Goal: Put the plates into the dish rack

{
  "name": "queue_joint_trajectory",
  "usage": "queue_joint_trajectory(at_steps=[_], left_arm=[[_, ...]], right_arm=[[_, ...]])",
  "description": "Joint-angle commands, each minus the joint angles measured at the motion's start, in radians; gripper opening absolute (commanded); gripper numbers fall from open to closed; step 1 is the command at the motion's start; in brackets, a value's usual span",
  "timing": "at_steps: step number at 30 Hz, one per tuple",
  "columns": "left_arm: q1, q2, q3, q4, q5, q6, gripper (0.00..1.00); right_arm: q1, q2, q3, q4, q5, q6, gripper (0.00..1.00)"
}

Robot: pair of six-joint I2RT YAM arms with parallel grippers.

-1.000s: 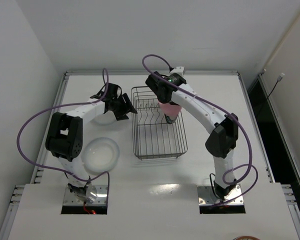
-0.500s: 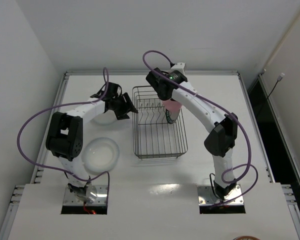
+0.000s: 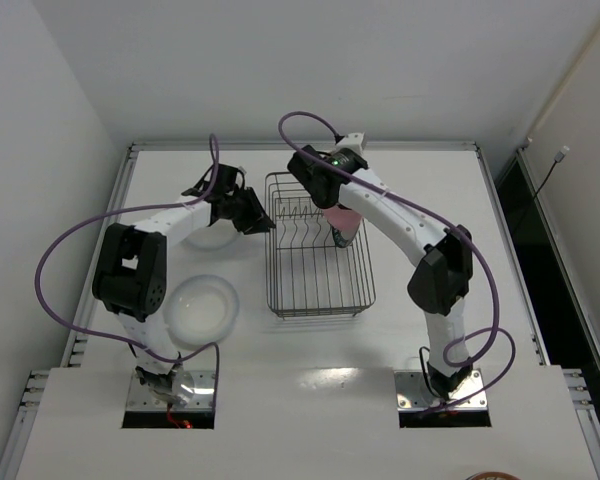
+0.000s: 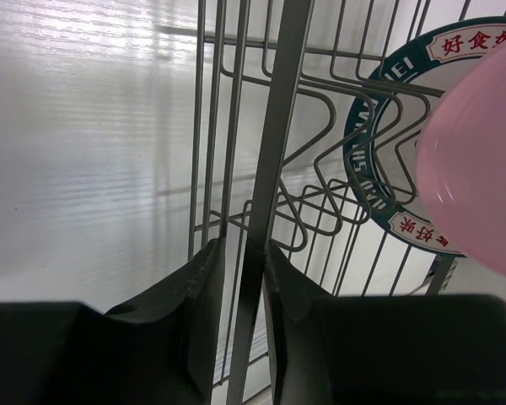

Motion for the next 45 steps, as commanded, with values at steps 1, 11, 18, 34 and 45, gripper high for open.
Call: queue_joint_trajectory(at_steps=[1,11,18,34,45], left_arm=[[0.001,-0.001,0.004,0.008,0.01,-0.005,0.2],[0.001,-0.001,-0.005,0.017,0.039,-0.005,0.2],[0.001,0.017,-0.005,0.028,0.068,-0.005,0.2],[0.001,0.028,0.015,0.018,0.111,0.004,0.2],[0.001,0.028,0.015,0.018,0.12,0.004,0.2]], right_arm=[[-0.007,-0.035,-0.033,-0.093,0.069,0.041,0.0],[0.02,-0.018,0.036,-0.093,0.07,0.165,0.0],[0.114,-0.035,0.027,-0.093,0.029,0.305,0.0],[0.232,-0.181,-0.243,-0.093,0.024,0.592,0.0],[0.056,-0.279,-0.332,-0.093,0.098,0.581,0.0]])
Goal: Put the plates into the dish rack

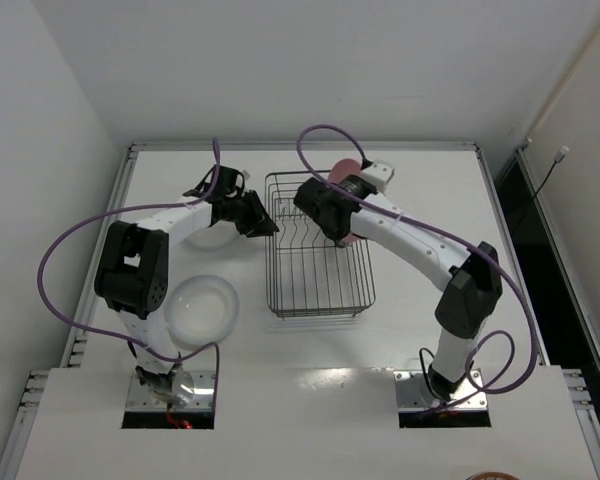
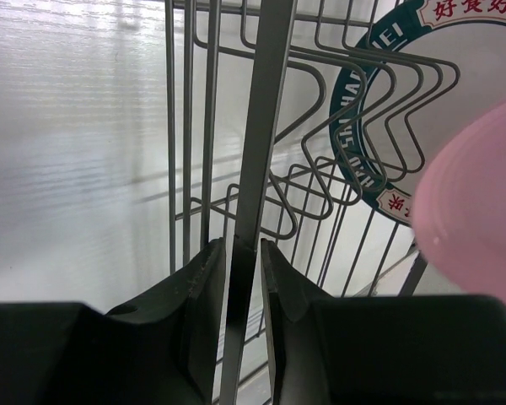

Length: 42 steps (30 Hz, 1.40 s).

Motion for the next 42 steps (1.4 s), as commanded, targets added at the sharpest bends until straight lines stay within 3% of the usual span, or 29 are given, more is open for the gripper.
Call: queue_joint_trajectory(at_steps=[1,16,25,36,42], left_arm=[[0.001,0.005,0.019,0.011,0.021,0.004,0.2],[0.001,0.005,0.019,0.011,0.021,0.004,0.2],[0.001,-0.006,0.019,0.021,0.055,0.004,0.2],[0.001,-0.016,0.019,0.021,0.074,0.004,0.2],[0.001,-0.016,0.037,0.011,0.064,0.013,0.2]], right_arm=[[-0.069,-0.089,-0.043,-0.053,0.085,0.053,0.0],[-0.11,0.011,-0.025,-0.053,0.088,0.044,0.0],[-0.119,0.06,0.04,-0.053,0.2,-0.051,0.0],[0.07,0.123,0.081,-0.053,0.531,-0.297,0.0],[0.121,0.255,0.135,-0.053,0.556,-0.349,0.0]])
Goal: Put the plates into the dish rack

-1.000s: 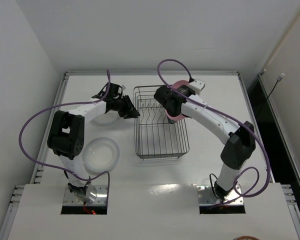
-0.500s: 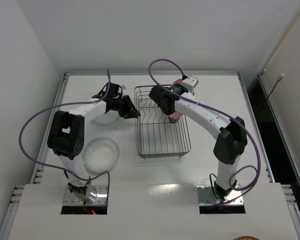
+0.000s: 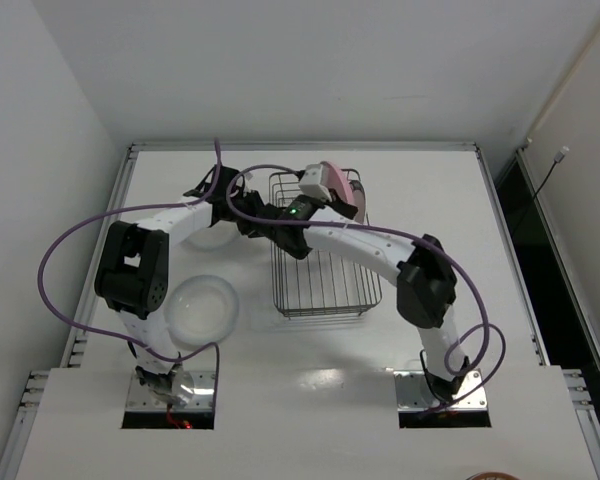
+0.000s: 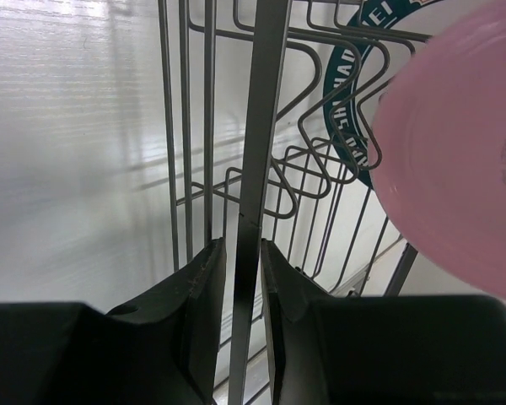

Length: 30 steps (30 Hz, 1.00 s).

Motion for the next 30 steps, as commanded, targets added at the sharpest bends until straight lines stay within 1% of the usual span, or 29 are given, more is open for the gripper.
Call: queue_joint_trajectory(at_steps=[1,2,6,14,17,21,26,30], left_arm=[[0.001,-0.016,0.037,0.006,0.014,0.012,0.2],[0.001,-0.016,0.037,0.006,0.014,0.012,0.2],[0.001,-0.016,0.037,0.006,0.014,0.012,0.2],[0.001,-0.016,0.037,0.006,0.023,0.012,0.2],[0.001,-0.016,0.037,0.006,0.023,0.012,0.2],[0.001,-0.016,0.037,0.006,0.023,0.012,0.2],[0.001,-0.016,0.037,0.006,0.023,0.012,0.2],[0.001,-0.016,0.037,0.006,0.023,0.012,0.2]], right_arm=[[0.007,0.074,0.068,-0.063,0.155,-0.061,0.0],[0.018,0.097,0.078,-0.063,0.143,-0.061,0.0],[0.009,0.097,0.122,-0.063,0.121,-0.061,0.0],[-0.011,0.077,0.197,-0.063,0.153,-0.156,0.0],[-0.021,0.051,0.184,-0.063,0.193,-0.179,0.0],[-0.039,0.03,0.159,-0.063,0.193,-0.191,0.0],[-0.074,-0.013,0.084,-0.063,0.184,-0.201,0.0],[-0.085,-0.045,0.102,-0.063,0.175,-0.198,0.0]])
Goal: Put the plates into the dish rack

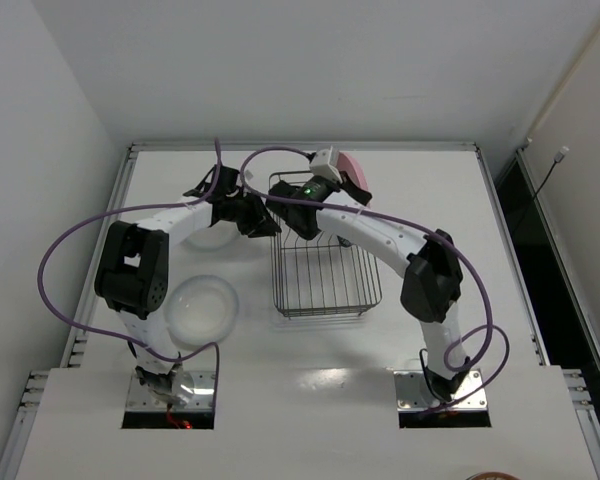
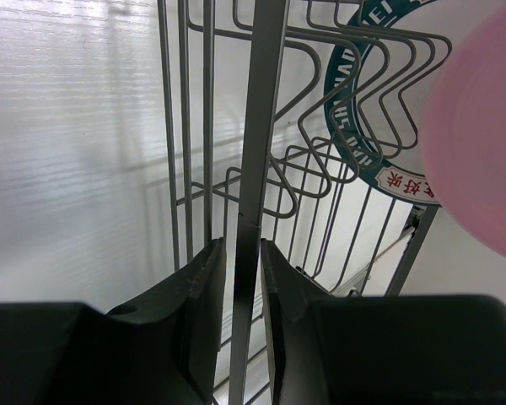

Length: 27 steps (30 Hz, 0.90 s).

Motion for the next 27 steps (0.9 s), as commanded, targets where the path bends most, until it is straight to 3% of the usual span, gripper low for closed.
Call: queue_joint_trajectory(at_steps=[1,10,17,27], left_arm=[[0.001,-0.016,0.035,0.008,0.023,0.006,0.2],[0.001,-0.016,0.035,0.008,0.032,0.006,0.2],[0.001,-0.016,0.035,0.008,0.032,0.006,0.2],[0.001,-0.016,0.035,0.008,0.032,0.006,0.2]], right_arm=[[-0.015,-0.075,0.031,-0.065,0.148,-0.021,0.0],[-0.015,0.014,0.053,-0.065,0.148,-0.032,0.0],[0.003,0.112,0.083,-0.065,0.068,-0.041,0.0],[0.075,0.131,0.065,-0.065,-0.066,-0.01,0.0]])
